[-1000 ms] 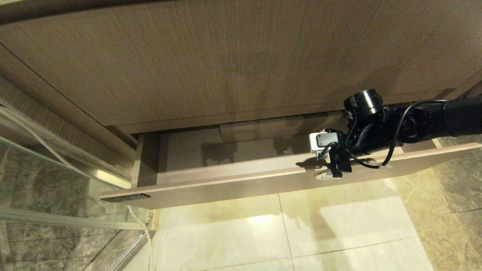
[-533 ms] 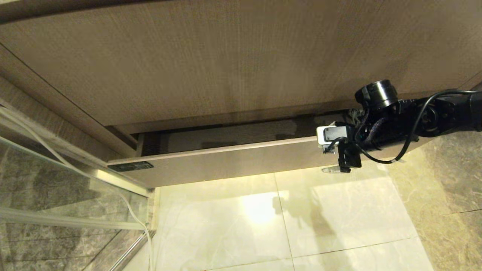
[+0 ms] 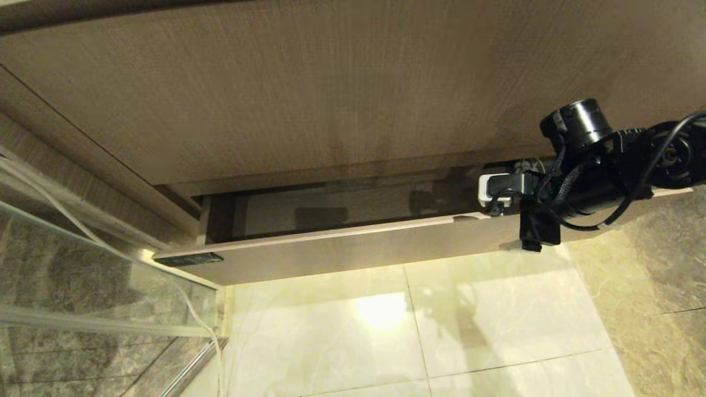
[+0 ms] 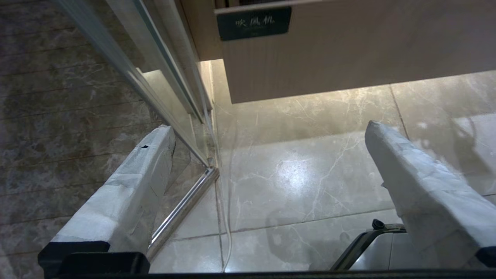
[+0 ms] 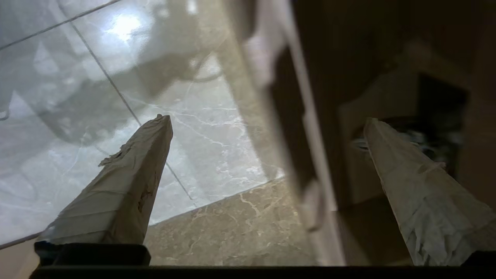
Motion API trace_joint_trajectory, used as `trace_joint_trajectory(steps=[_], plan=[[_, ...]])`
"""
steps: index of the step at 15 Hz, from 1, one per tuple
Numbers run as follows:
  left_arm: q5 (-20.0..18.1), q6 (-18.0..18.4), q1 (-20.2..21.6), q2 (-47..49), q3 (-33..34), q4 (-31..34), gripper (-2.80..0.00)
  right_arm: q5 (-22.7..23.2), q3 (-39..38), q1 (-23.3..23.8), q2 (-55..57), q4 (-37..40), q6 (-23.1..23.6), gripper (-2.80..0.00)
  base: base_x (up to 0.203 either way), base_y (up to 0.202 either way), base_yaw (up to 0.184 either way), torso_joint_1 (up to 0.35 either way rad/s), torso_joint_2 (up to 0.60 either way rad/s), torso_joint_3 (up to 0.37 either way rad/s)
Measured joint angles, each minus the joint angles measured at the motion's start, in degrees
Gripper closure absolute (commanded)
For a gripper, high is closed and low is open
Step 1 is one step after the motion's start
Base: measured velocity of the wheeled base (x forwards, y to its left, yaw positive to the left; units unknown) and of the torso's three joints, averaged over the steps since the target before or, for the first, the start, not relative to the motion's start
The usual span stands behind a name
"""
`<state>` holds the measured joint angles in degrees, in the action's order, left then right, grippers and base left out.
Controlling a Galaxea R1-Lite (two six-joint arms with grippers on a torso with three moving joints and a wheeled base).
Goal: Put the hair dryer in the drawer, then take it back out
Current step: Pull open the drawer
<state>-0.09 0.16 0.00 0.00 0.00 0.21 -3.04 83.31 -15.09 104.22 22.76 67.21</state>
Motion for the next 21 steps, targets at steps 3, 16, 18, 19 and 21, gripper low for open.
trace_joint_trajectory(steps=[3, 16, 18, 19, 21], plan=[[0.0, 0.0, 0.0, 0.0, 0.0, -0.02, -2.8, -0.02, 0.01, 0.0, -0.57, -0.08, 0.0, -2.8, 0.0, 0.0, 0.0, 0.0, 0.0, 0.0], [-0.02, 0.0, 0.0, 0.0, 0.0, -0.02, -2.8, -2.58, -5.62, -1.06, -14.42, 5.23, -1.66, -2.8, 0.0, 0.0, 0.0, 0.0, 0.0, 0.0], [0.0, 0.02, 0.0, 0.0, 0.0, -0.04, -2.8, -2.6, -6.13, -0.83, -16.44, 5.05, -1.59, -2.8, 0.0, 0.0, 0.0, 0.0, 0.0, 0.0], [0.02, 0.0, 0.0, 0.0, 0.0, -0.02, -2.8, -2.7, -6.27, -0.31, -17.84, 4.85, -1.38, -2.8, 0.0, 0.0, 0.0, 0.0, 0.0, 0.0], [0.0, 0.04, 0.0, 0.0, 0.0, -0.02, -2.8, -3.03, -6.47, 1.67, -20.05, 4.74, -0.5, -2.8, 0.0, 0.0, 0.0, 0.0, 0.0, 0.0]])
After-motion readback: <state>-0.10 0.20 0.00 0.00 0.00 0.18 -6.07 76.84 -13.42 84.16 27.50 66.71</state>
